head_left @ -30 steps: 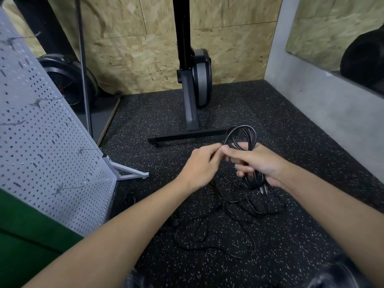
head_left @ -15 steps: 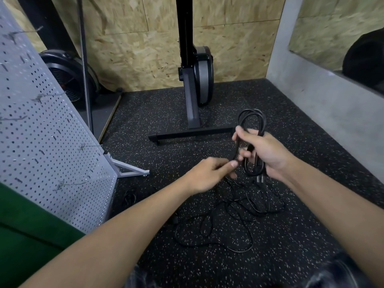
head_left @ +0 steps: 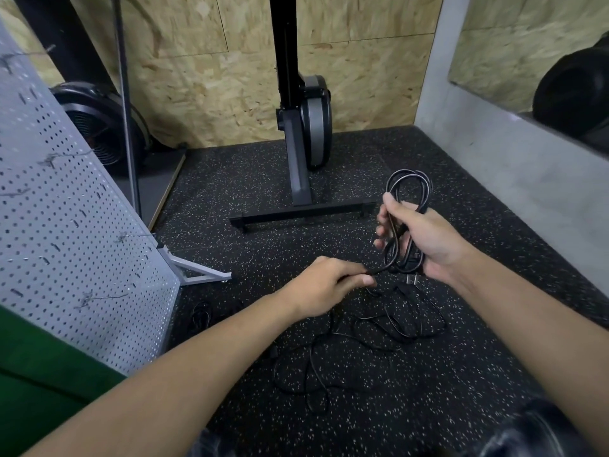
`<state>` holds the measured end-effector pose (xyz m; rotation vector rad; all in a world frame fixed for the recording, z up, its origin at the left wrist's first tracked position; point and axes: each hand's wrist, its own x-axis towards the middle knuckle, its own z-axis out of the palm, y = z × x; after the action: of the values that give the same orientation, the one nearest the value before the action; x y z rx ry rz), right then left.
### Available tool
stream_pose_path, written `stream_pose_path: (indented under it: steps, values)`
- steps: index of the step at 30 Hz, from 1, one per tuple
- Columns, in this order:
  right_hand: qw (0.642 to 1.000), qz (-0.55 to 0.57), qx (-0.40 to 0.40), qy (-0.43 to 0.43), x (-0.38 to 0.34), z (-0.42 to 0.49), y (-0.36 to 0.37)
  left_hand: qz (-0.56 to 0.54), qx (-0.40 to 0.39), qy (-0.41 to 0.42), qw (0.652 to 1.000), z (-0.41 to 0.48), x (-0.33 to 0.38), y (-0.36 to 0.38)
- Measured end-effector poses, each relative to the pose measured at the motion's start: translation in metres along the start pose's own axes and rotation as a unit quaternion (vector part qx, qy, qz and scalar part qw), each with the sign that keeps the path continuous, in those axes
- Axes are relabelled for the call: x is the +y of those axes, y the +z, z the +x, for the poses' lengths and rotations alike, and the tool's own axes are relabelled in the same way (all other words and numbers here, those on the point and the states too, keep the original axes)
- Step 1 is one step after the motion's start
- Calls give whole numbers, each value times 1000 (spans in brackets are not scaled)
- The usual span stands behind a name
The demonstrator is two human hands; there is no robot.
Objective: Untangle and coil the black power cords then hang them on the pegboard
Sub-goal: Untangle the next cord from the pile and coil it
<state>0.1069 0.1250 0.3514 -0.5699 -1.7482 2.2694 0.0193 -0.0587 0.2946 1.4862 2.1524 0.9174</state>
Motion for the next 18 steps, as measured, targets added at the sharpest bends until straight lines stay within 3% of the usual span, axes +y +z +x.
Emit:
stream_pose_path:
  steps: [6,11,18]
  values:
    - [1000,-11,4,0,2,-2,3,23,45,60,997,0,22,4]
    - [998,-48,28,6,6,1,2,24,99,21,995,1,17,2]
    - [997,39,3,67,-2,2,-2,-35,106,4,994,-3,18,-1]
